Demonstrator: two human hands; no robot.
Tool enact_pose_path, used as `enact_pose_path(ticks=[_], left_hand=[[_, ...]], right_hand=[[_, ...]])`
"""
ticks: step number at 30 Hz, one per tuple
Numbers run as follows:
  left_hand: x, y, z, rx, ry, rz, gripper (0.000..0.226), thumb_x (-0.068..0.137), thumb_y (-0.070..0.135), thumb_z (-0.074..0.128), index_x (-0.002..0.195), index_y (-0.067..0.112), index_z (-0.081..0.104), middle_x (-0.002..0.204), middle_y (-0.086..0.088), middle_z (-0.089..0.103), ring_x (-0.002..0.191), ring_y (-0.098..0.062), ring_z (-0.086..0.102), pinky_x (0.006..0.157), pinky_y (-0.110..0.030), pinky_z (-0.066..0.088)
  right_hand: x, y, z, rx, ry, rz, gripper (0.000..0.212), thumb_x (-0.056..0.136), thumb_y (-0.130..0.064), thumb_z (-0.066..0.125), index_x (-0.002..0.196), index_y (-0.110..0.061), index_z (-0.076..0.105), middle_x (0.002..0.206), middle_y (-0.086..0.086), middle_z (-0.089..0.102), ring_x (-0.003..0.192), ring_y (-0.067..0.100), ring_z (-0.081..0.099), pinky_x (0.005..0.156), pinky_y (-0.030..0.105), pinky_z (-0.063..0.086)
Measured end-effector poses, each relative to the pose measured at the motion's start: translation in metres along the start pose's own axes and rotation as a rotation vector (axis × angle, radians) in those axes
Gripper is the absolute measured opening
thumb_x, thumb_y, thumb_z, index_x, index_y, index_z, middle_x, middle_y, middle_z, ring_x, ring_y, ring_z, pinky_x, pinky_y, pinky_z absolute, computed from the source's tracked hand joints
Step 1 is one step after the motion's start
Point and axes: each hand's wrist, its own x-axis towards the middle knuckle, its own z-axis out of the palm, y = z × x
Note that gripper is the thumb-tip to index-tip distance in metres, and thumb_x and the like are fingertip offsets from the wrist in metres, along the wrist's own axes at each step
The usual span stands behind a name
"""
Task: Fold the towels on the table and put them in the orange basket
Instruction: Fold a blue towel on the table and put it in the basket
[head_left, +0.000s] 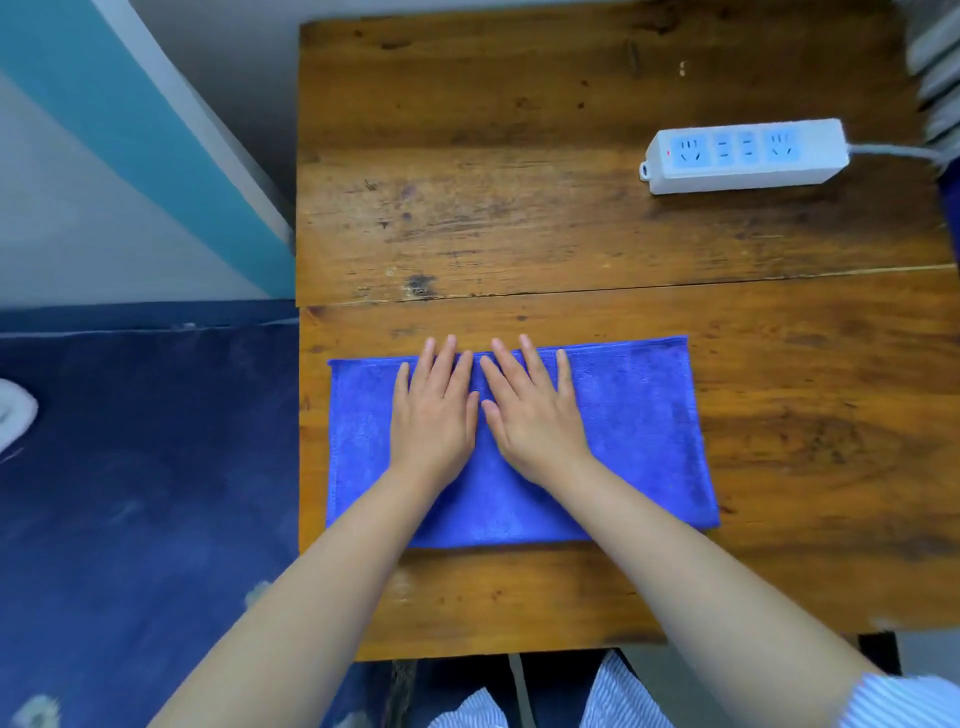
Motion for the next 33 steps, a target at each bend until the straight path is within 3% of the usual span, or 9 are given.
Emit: enact_pose_path(ticks=[2,7,10,16,19,21,27,30,33], left_hand=[[0.000,-0.011,0.013,0.072,-0.032,-0.030,0.053,0.097,0.036,0.035,0.146,0.021,0.022,0.156,-0.002,0.013,0.145,-0.021,0.006,0.115,-0.039,0.000],[-0.008,-0.043,0.008,0.095,0.005,-0.167,0.065,0.086,0.054,0.025,0.144,0.025,0.028,0.155,-0.005,0.020,0.145,-0.027,0.010,0.115,-0.044,0.003],[-0.013,-0.059,0.004,0.112,0.014,-0.238,0.067,0.086,0.052,0.026,0.145,0.020,0.026,0.155,-0.007,0.017,0.145,-0.027,0.009,0.114,-0.048,0.007],[-0.022,-0.055,-0.006,0.148,0.051,-0.346,0.068,0.095,0.039,0.037,0.147,0.006,0.009,0.157,-0.009,0.005,0.145,-0.028,-0.001,0.114,-0.050,0.001],[-0.042,-0.017,0.004,0.114,0.042,-0.196,0.067,0.094,0.035,0.043,0.146,0.004,0.015,0.156,-0.011,0.010,0.145,-0.029,0.004,0.114,-0.049,0.001],[-0.055,0.001,0.017,0.089,-0.012,-0.155,0.065,0.094,0.034,0.044,0.146,0.007,0.015,0.156,-0.009,0.010,0.145,-0.029,0.005,0.115,-0.049,0.002],[-0.093,-0.022,0.031,0.066,-0.015,-0.294,0.056,0.092,0.039,0.037,0.142,0.015,0.033,0.154,-0.012,0.019,0.143,-0.031,0.014,0.114,-0.049,0.009],[-0.102,-0.032,0.029,0.074,-0.001,-0.287,0.059,0.087,0.038,0.032,0.141,0.013,0.036,0.153,-0.014,0.022,0.143,-0.033,0.017,0.114,-0.049,0.010],[-0.104,-0.034,0.029,0.085,-0.012,-0.280,0.056,0.092,0.037,0.036,0.143,0.014,0.032,0.154,-0.013,0.019,0.144,-0.031,0.013,0.115,-0.047,0.007]], right_hand=[[-0.002,0.008,0.006,-0.064,0.014,-0.029,0.048,0.093,-0.032,0.040,0.140,-0.019,0.036,0.149,-0.001,0.032,0.139,0.028,0.027,0.112,0.055,0.014],[-0.011,0.059,0.004,-0.001,0.018,0.155,0.054,0.093,-0.037,0.038,0.142,-0.019,0.029,0.153,0.002,0.024,0.143,0.029,0.015,0.115,0.047,0.002],[-0.021,0.092,-0.004,-0.015,0.055,0.307,0.061,0.087,-0.040,0.027,0.143,-0.017,0.028,0.154,0.003,0.021,0.143,0.027,0.012,0.114,0.046,0.002],[-0.036,0.104,-0.016,0.033,0.103,0.517,0.056,0.096,-0.030,0.035,0.146,-0.012,0.017,0.156,0.011,0.005,0.144,0.031,-0.002,0.112,0.055,-0.004],[-0.044,0.048,-0.011,0.090,0.159,0.368,0.057,0.090,-0.028,0.039,0.143,-0.008,0.027,0.154,0.015,0.015,0.142,0.035,0.009,0.109,0.060,-0.001],[-0.053,0.007,-0.001,0.077,0.132,0.222,0.056,0.083,-0.027,0.046,0.136,-0.008,0.041,0.147,0.016,0.032,0.137,0.038,0.026,0.106,0.064,0.012],[-0.092,0.000,0.030,-0.116,0.042,0.104,0.055,0.069,-0.030,0.075,0.120,-0.015,0.061,0.130,0.008,0.057,0.118,0.033,0.054,0.090,0.061,0.041],[-0.101,0.023,0.029,-0.124,0.058,0.130,0.050,0.072,-0.025,0.066,0.120,-0.011,0.061,0.129,0.011,0.058,0.116,0.037,0.055,0.089,0.063,0.040],[-0.112,0.046,0.027,-0.040,0.048,0.241,0.051,0.080,-0.024,0.050,0.128,-0.008,0.052,0.138,0.015,0.047,0.126,0.041,0.043,0.102,0.060,0.029]])
